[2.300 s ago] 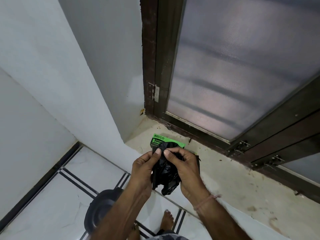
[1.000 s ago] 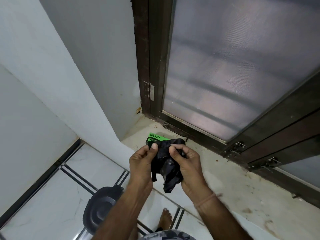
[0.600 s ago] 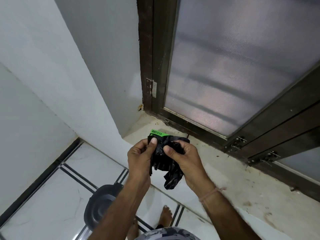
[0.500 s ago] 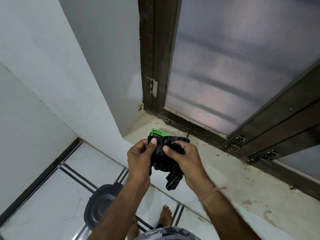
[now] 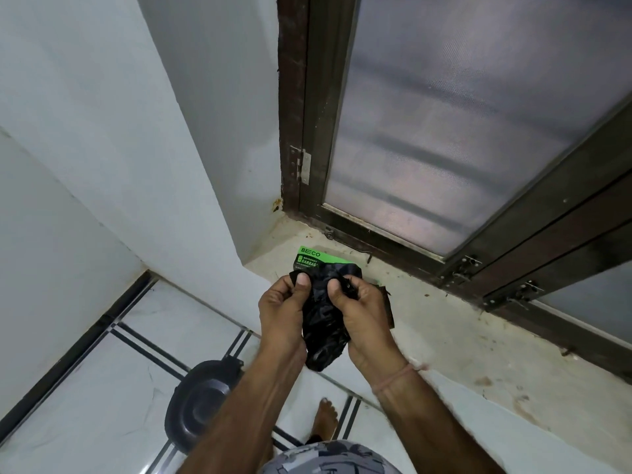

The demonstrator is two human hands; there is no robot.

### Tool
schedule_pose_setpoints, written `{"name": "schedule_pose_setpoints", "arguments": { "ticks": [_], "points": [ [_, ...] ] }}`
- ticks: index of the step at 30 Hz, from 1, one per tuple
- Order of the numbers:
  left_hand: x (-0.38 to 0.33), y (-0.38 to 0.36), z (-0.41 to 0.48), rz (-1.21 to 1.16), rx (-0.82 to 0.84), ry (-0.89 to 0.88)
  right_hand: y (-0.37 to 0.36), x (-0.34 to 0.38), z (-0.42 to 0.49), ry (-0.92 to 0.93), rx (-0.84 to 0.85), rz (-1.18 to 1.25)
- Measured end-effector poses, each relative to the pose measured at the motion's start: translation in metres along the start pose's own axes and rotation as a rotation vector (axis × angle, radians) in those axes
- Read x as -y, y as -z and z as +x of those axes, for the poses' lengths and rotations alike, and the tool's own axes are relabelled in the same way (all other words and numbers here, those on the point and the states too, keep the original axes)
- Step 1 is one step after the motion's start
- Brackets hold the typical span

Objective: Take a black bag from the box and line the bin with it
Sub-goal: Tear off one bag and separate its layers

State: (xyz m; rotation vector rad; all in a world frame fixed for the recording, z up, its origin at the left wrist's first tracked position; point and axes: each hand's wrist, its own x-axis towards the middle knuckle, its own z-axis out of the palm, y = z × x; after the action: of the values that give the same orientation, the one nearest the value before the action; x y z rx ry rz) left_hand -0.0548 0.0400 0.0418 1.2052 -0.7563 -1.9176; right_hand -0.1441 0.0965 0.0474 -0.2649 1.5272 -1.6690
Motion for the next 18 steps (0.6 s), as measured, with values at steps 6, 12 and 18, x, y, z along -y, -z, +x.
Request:
{"name": "schedule_pose_setpoints", "arguments": {
  "ticks": [6,12,18],
  "points": [
    [-0.003,0.006,0.006,-0.212,-0.056,0.120,0.003,-0.005,-0.006,-0.087,-0.134,0.256],
    [-0.002,0.021,0.014,-0.129,-0.082,0.062,0.010,-0.001,-0.007,-0.106,-0.075,0.306],
    [-0.006,0.031,0.022,-0.096,-0.103,0.026,0.010,-0.001,0.002,-0.158,-0.067,0.387]
  ]
}}
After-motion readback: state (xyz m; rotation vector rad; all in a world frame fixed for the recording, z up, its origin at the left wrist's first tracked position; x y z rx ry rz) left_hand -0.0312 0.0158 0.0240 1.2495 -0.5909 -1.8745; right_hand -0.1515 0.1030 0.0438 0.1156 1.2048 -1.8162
